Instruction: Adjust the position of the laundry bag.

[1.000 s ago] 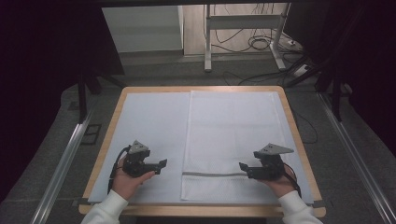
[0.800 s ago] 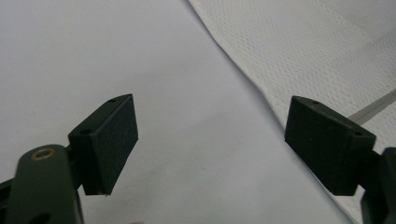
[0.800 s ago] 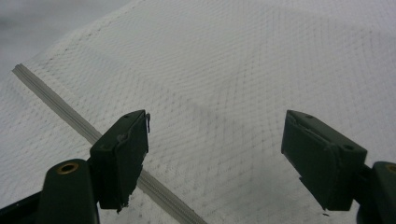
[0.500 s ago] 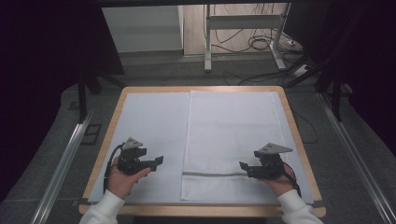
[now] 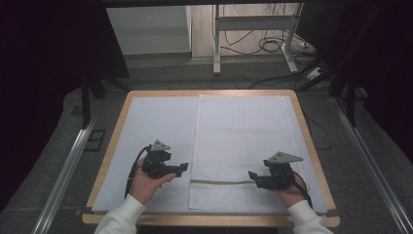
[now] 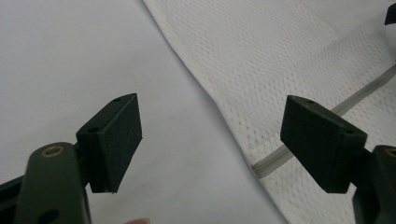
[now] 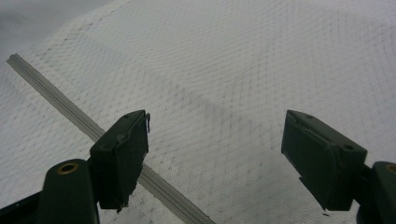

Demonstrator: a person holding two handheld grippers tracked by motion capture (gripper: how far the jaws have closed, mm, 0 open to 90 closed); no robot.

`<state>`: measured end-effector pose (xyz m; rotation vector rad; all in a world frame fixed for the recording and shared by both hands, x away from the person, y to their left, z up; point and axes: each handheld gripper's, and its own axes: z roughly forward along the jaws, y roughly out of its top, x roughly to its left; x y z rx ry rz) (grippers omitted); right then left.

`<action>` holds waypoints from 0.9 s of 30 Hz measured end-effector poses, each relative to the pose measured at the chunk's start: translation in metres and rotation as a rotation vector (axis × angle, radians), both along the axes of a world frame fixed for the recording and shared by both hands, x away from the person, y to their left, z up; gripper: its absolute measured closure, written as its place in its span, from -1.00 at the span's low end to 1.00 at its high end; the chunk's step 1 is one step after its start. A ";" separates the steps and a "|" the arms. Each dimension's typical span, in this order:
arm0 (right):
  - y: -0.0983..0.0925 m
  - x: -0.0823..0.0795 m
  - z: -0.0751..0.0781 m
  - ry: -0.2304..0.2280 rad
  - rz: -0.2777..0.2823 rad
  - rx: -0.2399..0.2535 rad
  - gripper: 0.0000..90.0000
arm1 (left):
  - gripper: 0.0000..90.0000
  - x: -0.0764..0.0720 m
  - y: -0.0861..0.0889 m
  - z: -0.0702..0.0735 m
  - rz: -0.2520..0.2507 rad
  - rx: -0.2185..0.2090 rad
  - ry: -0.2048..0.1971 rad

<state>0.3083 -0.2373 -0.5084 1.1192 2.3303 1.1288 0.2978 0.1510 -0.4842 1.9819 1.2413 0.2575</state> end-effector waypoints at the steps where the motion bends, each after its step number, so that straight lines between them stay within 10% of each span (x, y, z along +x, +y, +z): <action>1: 0.000 0.000 0.000 -0.001 0.000 0.001 -0.49 | -0.55 0.002 -0.004 -0.001 -0.005 0.004 0.008; 27: -0.002 0.000 -0.001 -0.007 -0.013 -0.033 -0.49 | -0.38 0.008 -0.039 -0.030 -0.073 -0.003 0.153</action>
